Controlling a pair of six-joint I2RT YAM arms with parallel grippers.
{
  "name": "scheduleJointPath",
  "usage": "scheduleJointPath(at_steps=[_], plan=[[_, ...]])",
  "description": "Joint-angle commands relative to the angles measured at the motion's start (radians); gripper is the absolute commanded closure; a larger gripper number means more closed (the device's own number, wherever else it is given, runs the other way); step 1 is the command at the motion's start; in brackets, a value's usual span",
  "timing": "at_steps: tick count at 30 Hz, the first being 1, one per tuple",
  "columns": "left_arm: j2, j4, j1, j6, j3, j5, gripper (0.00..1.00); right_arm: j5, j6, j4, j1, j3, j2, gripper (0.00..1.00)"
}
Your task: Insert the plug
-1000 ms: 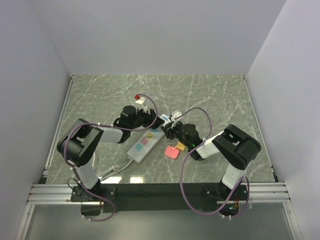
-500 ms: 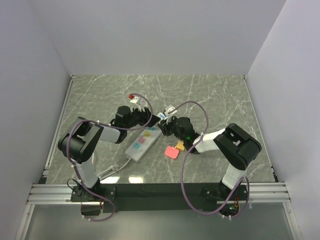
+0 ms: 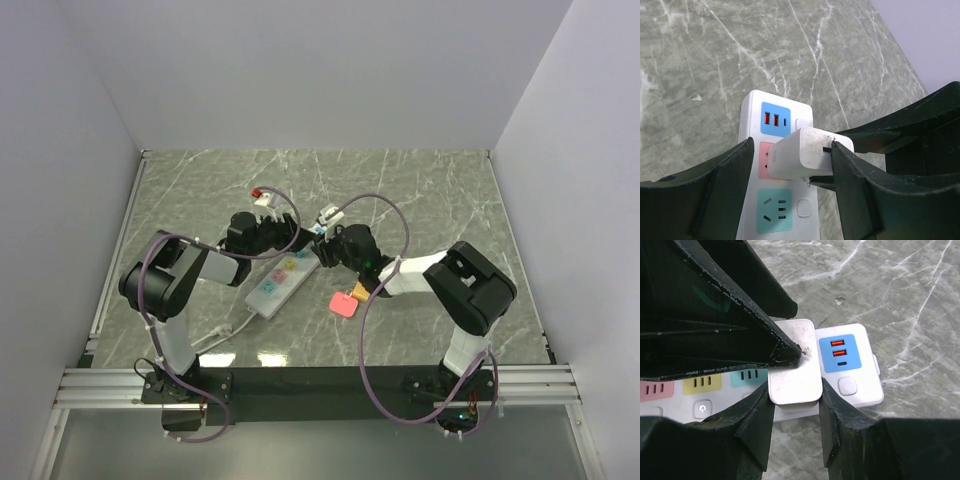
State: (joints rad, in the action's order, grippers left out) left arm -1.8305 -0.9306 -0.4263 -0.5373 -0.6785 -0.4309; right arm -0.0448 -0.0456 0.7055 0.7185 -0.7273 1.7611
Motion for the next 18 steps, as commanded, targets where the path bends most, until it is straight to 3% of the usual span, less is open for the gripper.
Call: scheduleJointPath(at_steps=[1, 12, 18], plan=[[-0.085, 0.248, -0.003, 0.074, 0.053, 0.015, 0.33, -0.041, 0.006, -0.058, 0.006, -0.072, 0.041, 1.0], [-0.092, 0.242, -0.003, 0.079, 0.054, 0.021, 0.33, -0.05, 0.041, -0.106, -0.022, -0.101, 0.084, 1.0], [0.042, 0.269, -0.003, 0.092, 0.043, 0.095, 0.17, 0.003, 0.09, -0.101, -0.037, -0.103, 0.071, 1.0]])
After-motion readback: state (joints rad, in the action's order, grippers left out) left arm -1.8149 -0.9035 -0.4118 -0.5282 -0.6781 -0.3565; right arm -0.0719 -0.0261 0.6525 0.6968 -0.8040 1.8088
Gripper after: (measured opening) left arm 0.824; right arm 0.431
